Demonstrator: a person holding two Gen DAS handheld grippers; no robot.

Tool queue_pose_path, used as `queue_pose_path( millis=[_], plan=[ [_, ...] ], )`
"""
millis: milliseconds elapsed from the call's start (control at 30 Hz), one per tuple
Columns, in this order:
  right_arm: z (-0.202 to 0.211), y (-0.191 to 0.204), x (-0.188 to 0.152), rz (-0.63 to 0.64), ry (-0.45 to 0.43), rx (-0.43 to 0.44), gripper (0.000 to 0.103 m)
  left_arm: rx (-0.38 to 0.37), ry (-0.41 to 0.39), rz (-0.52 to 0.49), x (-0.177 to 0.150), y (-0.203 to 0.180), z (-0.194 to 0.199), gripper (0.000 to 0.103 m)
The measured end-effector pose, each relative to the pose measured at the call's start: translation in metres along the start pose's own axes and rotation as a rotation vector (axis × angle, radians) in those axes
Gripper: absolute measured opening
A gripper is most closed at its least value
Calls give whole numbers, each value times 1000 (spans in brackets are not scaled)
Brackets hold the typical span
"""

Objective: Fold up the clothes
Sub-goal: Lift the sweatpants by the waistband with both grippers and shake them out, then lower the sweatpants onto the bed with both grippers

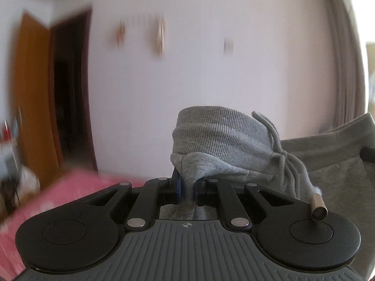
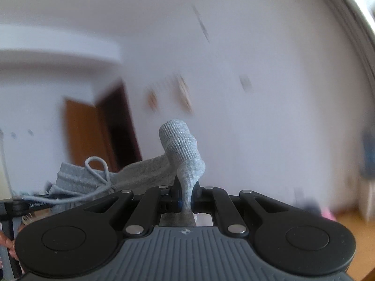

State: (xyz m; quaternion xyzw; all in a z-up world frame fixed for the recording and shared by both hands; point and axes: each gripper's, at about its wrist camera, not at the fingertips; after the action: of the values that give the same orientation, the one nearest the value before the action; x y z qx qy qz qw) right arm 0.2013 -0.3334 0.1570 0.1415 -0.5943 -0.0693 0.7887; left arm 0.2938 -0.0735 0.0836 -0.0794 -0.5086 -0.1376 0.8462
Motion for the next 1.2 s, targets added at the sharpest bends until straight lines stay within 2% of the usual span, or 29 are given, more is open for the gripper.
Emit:
queue_pose_path(
  millis=[100, 200, 333, 400, 467, 533, 700, 833, 1000, 1100, 1167, 1200],
  plan=[
    [-76, -43, -40, -65, 149, -76, 7, 15, 168, 13, -34, -7, -92, 8],
    [-146, -84, -78, -132, 268, -139, 6, 40, 303, 10, -67, -16, -171, 8],
    [-224, -128, -137, -227, 402, -208, 7, 81, 433, 7, -92, -15, -239, 9],
    [-234, -153, -171, -278, 452, -228, 7, 91, 490, 25, -109, -14, -271, 9],
    [-244, -182, -195, -328, 498, -246, 6, 115, 518, 18, -120, -12, -288, 9],
    [-234, -201, -222, -356, 528, -254, 6, 130, 525, -5, -119, -19, -305, 9],
    [-267, -220, -237, -375, 536, -227, 6, 165, 544, -31, -111, -31, -339, 9],
    [-283, -234, -234, -400, 517, -198, 6, 184, 534, -44, -106, -35, -359, 9],
    [-310, -256, -250, -409, 522, -195, 6, 215, 578, -76, -121, -38, -394, 9],
    [-329, -265, -268, -386, 557, -211, 7, 242, 664, -114, -148, -41, -420, 19],
    [-345, -273, -285, -377, 611, -237, 9, 257, 715, -146, -163, -43, -427, 38],
    [-347, -278, -288, -394, 622, -233, 11, 279, 706, -154, -167, -44, -425, 43]
  ],
)
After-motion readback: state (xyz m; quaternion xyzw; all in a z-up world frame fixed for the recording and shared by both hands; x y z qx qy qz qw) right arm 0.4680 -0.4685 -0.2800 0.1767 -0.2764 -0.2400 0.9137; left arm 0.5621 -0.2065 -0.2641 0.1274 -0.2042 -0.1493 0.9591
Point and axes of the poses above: each gripper's, at about its wrist camera, not at the fingertips, and z roughly against the way its jaws point, y to its left, x to its top, and after that the axes turned 8 degrees about y, right-handed
